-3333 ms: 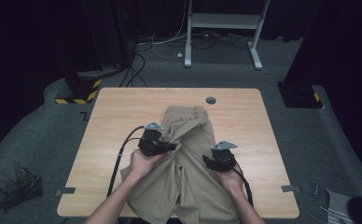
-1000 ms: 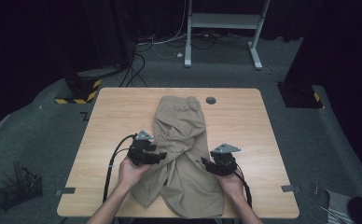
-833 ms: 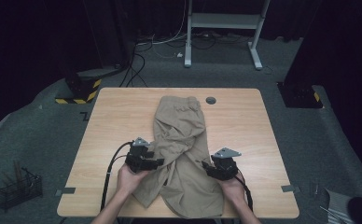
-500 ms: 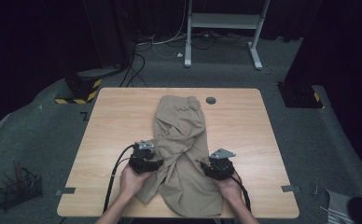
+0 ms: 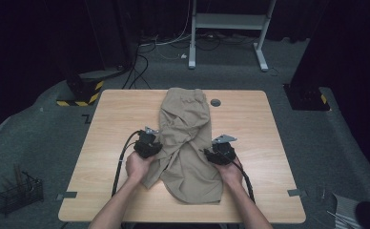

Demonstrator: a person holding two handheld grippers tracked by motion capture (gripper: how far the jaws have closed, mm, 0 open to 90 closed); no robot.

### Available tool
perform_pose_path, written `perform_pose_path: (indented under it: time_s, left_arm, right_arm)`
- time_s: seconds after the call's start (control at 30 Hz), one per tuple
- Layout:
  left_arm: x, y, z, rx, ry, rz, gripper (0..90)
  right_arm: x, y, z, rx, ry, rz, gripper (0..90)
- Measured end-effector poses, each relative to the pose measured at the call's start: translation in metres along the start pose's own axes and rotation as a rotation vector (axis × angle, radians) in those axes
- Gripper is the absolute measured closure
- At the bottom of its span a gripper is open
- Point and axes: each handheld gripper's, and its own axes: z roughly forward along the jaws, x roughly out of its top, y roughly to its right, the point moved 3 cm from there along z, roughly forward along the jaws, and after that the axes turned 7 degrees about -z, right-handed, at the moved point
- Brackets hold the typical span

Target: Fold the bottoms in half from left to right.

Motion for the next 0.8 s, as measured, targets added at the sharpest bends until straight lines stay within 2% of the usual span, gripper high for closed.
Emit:
perform_pose_path:
  time_s: [0.07, 0.13, 0.17, 0.3, 0.43, 0.53, 0.57, 0.6, 0.63, 0.7, 0.77, 0.8]
  left_arm:
    - [-0.003, 0.001, -0.007, -0.019, 0.015, -0.004, 89.1]
    - [-0.005, 0.006, -0.018, -0.047, 0.044, 0.014, 89.2]
    - [-0.006, 0.011, -0.026, -0.071, 0.070, 0.026, 89.2]
    - [-0.006, 0.029, -0.049, -0.114, 0.134, 0.076, 89.1]
    - [-0.008, 0.048, -0.062, -0.165, 0.160, 0.119, 89.0]
    - [-0.014, 0.069, -0.064, -0.192, 0.145, 0.191, 89.0]
    - [-0.016, 0.074, -0.063, -0.195, 0.140, 0.207, 89.0]
    - [-0.018, 0.079, -0.062, -0.203, 0.134, 0.216, 89.0]
    - [-0.021, 0.085, -0.058, -0.212, 0.120, 0.231, 88.9]
    - [-0.026, 0.091, -0.049, -0.208, 0.093, 0.247, 88.9]
    - [-0.029, 0.092, -0.037, -0.196, 0.056, 0.255, 88.9]
    - [-0.031, 0.091, -0.030, -0.178, 0.039, 0.259, 88.9]
  right_arm:
    - [-0.001, -0.002, -0.003, -0.003, -0.008, 0.002, 56.3]
    - [-0.002, -0.003, -0.004, -0.006, -0.008, -0.001, 56.7]
    - [-0.003, -0.003, -0.005, -0.005, -0.007, -0.001, 56.7]
    - [-0.004, -0.004, -0.007, -0.007, -0.019, 0.004, 57.1]
    - [-0.006, -0.008, -0.014, 0.016, -0.044, 0.016, 53.0]
    - [-0.012, -0.012, -0.026, 0.033, -0.015, 0.029, 52.7]
    - [-0.017, -0.016, -0.036, 0.050, 0.007, 0.047, 52.4]
    - [-0.017, -0.016, -0.036, 0.050, 0.007, 0.047, 52.4]
    - [-0.022, -0.021, -0.043, 0.060, 0.020, 0.049, 52.2]
    - [-0.023, -0.024, -0.045, 0.064, 0.021, 0.053, 52.0]
    - [-0.030, -0.032, -0.050, 0.056, 0.019, 0.020, 51.8]
    - [-0.030, -0.032, -0.050, 0.056, 0.019, 0.020, 51.8]
